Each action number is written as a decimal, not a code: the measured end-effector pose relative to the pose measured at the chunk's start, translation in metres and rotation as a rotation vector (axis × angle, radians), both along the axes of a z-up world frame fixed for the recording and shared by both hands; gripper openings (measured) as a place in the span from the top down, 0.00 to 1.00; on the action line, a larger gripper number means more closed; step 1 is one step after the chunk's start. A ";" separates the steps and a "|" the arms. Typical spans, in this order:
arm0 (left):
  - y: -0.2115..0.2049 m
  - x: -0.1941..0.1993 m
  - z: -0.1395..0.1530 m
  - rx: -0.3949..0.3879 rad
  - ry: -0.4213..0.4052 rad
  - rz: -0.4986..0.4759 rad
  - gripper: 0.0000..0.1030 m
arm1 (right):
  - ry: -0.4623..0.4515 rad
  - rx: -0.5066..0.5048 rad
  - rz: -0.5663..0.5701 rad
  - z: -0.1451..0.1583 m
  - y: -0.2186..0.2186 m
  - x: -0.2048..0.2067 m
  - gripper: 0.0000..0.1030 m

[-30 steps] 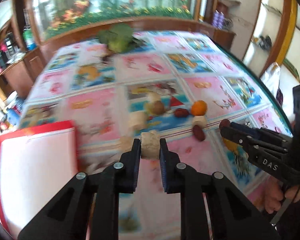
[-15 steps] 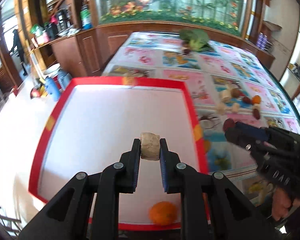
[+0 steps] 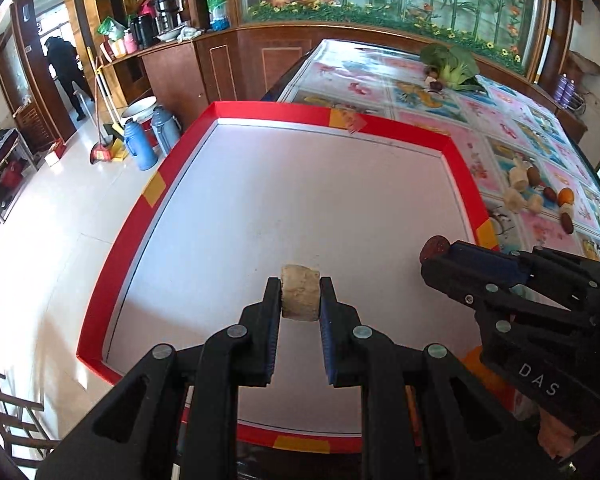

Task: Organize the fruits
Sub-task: 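Carry the bread piece and date into the tray and open both grippers, then move both grippers back over the remaining fruit on the table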

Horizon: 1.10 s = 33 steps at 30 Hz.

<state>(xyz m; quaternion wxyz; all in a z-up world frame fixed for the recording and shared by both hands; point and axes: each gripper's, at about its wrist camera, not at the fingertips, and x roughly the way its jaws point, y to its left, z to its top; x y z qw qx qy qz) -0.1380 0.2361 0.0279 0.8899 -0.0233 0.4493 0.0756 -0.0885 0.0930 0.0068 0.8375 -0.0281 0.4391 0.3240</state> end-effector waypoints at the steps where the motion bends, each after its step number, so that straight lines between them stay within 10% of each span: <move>1: 0.000 0.000 -0.001 0.010 0.001 0.006 0.80 | -0.013 0.008 -0.004 0.002 -0.003 -0.001 0.65; 7: 0.005 -0.001 -0.001 0.070 -0.004 0.076 0.34 | -0.096 0.060 -0.036 0.015 -0.034 -0.011 0.63; 16: -0.012 -0.008 0.008 0.128 -0.031 0.040 0.32 | -0.037 0.088 -0.151 0.012 -0.087 -0.002 0.61; 33: -0.017 -0.034 0.004 0.188 -0.014 0.034 0.32 | 0.037 -0.031 -0.129 -0.001 -0.044 -0.007 0.61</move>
